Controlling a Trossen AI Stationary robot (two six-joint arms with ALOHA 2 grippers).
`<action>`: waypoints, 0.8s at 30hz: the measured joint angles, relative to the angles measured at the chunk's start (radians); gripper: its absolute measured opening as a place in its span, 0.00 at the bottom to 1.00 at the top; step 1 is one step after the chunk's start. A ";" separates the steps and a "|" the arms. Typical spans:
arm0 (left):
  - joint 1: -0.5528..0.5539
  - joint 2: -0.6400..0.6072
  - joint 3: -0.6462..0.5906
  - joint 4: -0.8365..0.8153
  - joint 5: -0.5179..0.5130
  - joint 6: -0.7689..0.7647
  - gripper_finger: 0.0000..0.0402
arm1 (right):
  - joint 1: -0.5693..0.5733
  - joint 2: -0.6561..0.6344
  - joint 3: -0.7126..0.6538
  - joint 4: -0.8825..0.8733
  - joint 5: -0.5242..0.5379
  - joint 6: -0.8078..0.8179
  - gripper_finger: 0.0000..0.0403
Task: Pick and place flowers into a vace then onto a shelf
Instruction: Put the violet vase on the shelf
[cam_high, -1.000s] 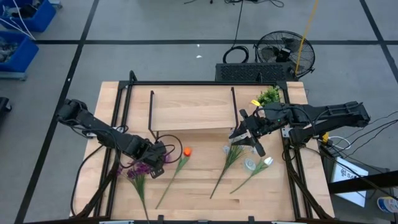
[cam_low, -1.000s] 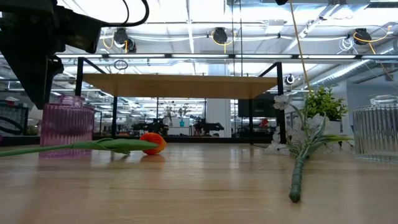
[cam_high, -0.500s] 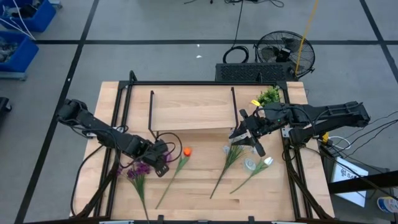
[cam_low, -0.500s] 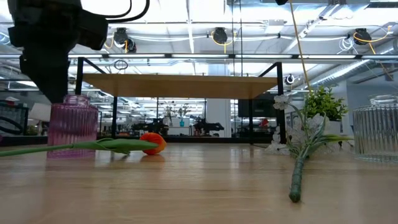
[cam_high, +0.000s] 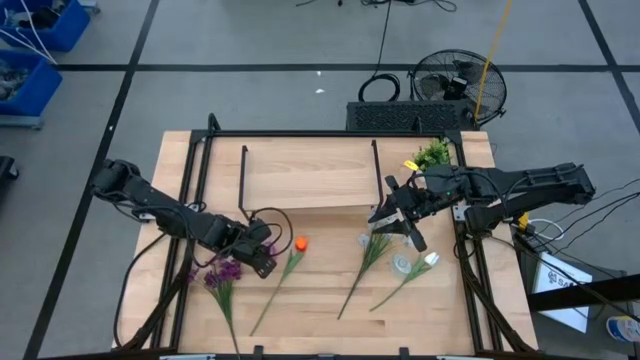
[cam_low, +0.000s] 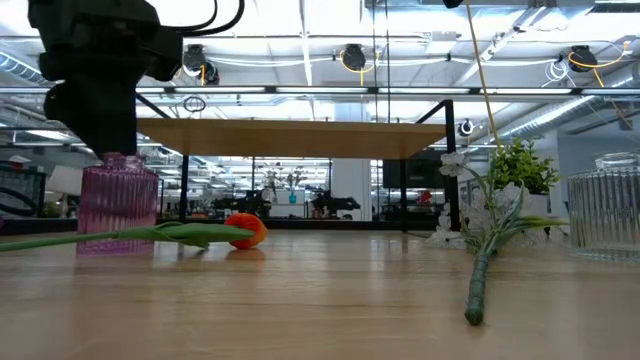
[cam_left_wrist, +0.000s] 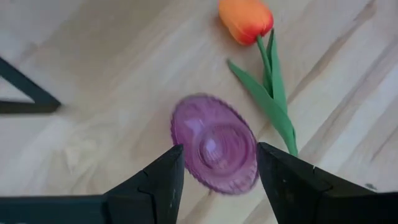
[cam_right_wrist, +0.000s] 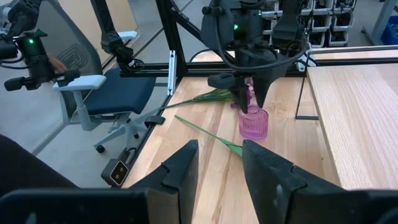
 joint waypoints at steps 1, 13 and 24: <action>0.004 0.000 0.000 0.002 -0.003 0.008 0.51 | 0.000 0.000 0.000 0.000 0.000 0.000 0.29; 0.027 0.029 0.003 0.039 0.033 0.107 0.38 | 0.000 0.000 0.000 -0.005 0.000 -0.003 0.29; 0.028 0.027 0.093 0.012 0.070 0.150 0.38 | 0.000 0.000 0.000 -0.005 0.000 -0.003 0.29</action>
